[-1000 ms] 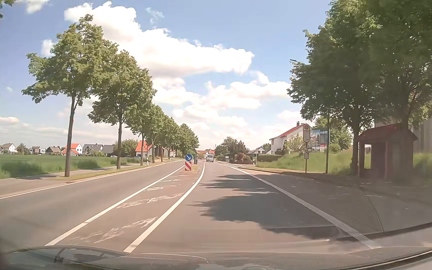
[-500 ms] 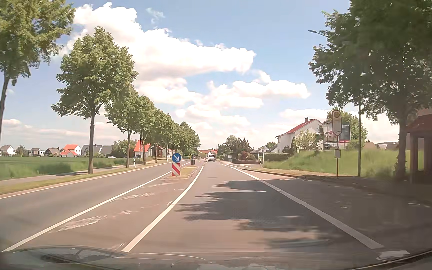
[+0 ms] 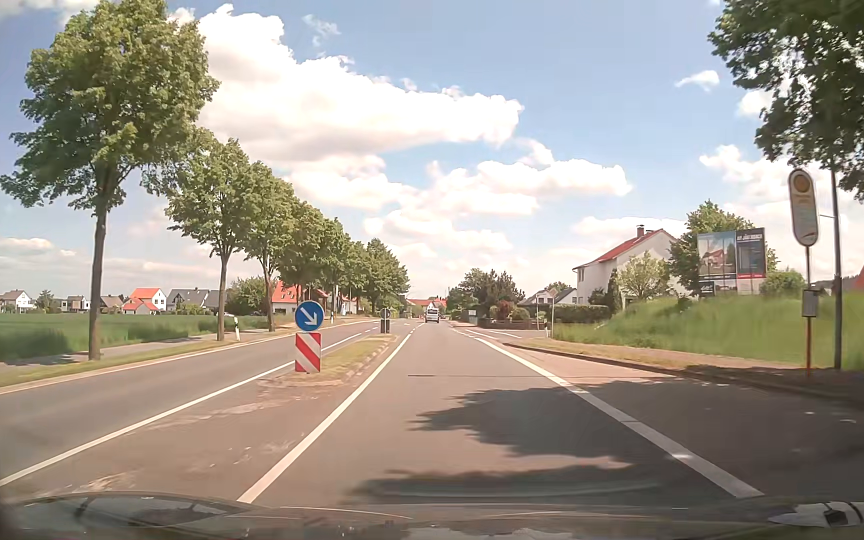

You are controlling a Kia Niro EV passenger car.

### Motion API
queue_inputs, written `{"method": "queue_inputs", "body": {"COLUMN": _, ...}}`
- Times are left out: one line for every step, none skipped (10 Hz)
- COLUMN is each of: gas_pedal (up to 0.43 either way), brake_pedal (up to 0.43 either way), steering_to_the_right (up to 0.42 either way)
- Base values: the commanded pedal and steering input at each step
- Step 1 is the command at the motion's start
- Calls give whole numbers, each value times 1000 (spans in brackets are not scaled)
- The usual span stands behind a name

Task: Follow the waypoints while adhering to traffic rules and regulations

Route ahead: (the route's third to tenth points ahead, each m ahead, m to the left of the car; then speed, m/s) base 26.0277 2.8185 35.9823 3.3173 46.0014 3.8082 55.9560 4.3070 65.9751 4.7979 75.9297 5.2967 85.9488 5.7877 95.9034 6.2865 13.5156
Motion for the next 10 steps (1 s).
{"method": "queue_inputs", "body": {"gas_pedal": 169, "brake_pedal": 0, "steering_to_the_right": -16}}
{"method": "queue_inputs", "body": {"gas_pedal": 169, "brake_pedal": 0, "steering_to_the_right": -16}}
{"method": "queue_inputs", "body": {"gas_pedal": 169, "brake_pedal": 0, "steering_to_the_right": -16}}
{"method": "queue_inputs", "body": {"gas_pedal": 169, "brake_pedal": 0, "steering_to_the_right": -16}}
{"method": "queue_inputs", "body": {"gas_pedal": 169, "brake_pedal": 0, "steering_to_the_right": -16}}
{"method": "queue_inputs", "body": {"gas_pedal": 157, "brake_pedal": 0, "steering_to_the_right": -14}}
{"method": "queue_inputs", "body": {"gas_pedal": 157, "brake_pedal": 0, "steering_to_the_right": -12}}
{"method": "queue_inputs", "body": {"gas_pedal": 157, "brake_pedal": 0, "steering_to_the_right": -11}}
{"method": "queue_inputs", "body": {"gas_pedal": 157, "brake_pedal": 0, "steering_to_the_right": -11}}
{"method": "queue_inputs", "body": {"gas_pedal": 157, "brake_pedal": 0, "steering_to_the_right": -10}}
